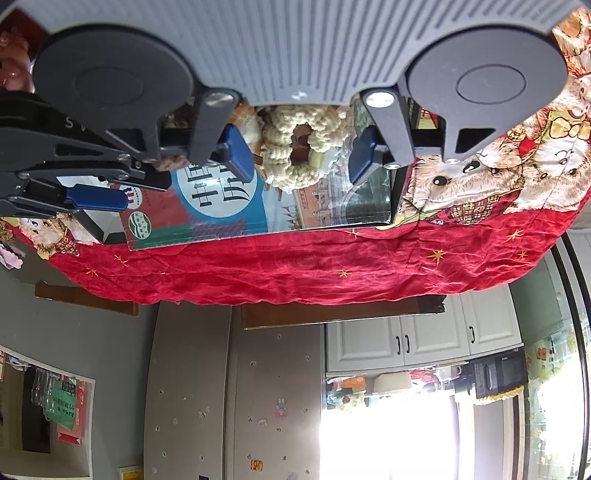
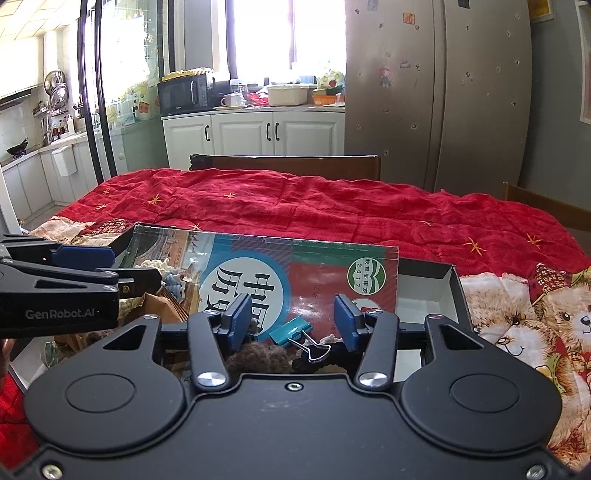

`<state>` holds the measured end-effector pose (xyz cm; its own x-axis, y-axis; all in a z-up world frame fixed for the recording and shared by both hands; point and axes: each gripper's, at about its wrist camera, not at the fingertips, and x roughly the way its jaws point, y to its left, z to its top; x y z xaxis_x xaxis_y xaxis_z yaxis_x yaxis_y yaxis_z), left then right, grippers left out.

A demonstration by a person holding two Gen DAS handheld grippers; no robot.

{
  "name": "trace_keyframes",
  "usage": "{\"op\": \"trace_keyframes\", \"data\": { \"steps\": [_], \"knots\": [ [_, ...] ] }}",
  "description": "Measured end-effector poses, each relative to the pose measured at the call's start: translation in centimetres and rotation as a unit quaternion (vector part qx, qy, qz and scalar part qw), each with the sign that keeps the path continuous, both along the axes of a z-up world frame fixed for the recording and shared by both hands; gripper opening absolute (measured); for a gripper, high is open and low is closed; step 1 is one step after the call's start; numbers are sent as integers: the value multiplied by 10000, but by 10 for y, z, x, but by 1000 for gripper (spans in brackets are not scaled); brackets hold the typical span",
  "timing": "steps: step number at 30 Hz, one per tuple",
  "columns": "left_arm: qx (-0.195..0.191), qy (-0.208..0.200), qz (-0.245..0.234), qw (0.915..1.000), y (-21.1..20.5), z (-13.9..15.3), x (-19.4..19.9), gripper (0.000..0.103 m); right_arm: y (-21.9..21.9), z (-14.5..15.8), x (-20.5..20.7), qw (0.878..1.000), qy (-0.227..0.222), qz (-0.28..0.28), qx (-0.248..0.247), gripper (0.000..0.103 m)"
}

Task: Organize objects

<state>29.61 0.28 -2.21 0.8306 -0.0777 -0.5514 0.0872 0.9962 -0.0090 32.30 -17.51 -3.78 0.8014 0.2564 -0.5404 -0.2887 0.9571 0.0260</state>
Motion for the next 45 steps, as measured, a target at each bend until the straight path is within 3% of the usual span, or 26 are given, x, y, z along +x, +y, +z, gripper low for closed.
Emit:
{"op": "trace_keyframes", "data": {
  "steps": [5,22,29,37,45],
  "knots": [
    [-35,-36,43,10000,1,4,-5,82,-2,4,-4,10000,15,-6,92,52],
    [23,-207,169,9996,1,24,-40,93,-5,30,-45,9998,-149,21,-86,61],
    [0,-328,188,9993,3,38,-70,103,-9,48,-82,9994,-290,-34,-208,69],
    [-29,-387,210,9990,5,53,-111,103,-18,71,-136,9986,-399,-93,-322,80],
    [-39,-340,214,9992,4,52,-158,103,-28,89,-186,9981,-496,-256,-244,83]
  ]
}}
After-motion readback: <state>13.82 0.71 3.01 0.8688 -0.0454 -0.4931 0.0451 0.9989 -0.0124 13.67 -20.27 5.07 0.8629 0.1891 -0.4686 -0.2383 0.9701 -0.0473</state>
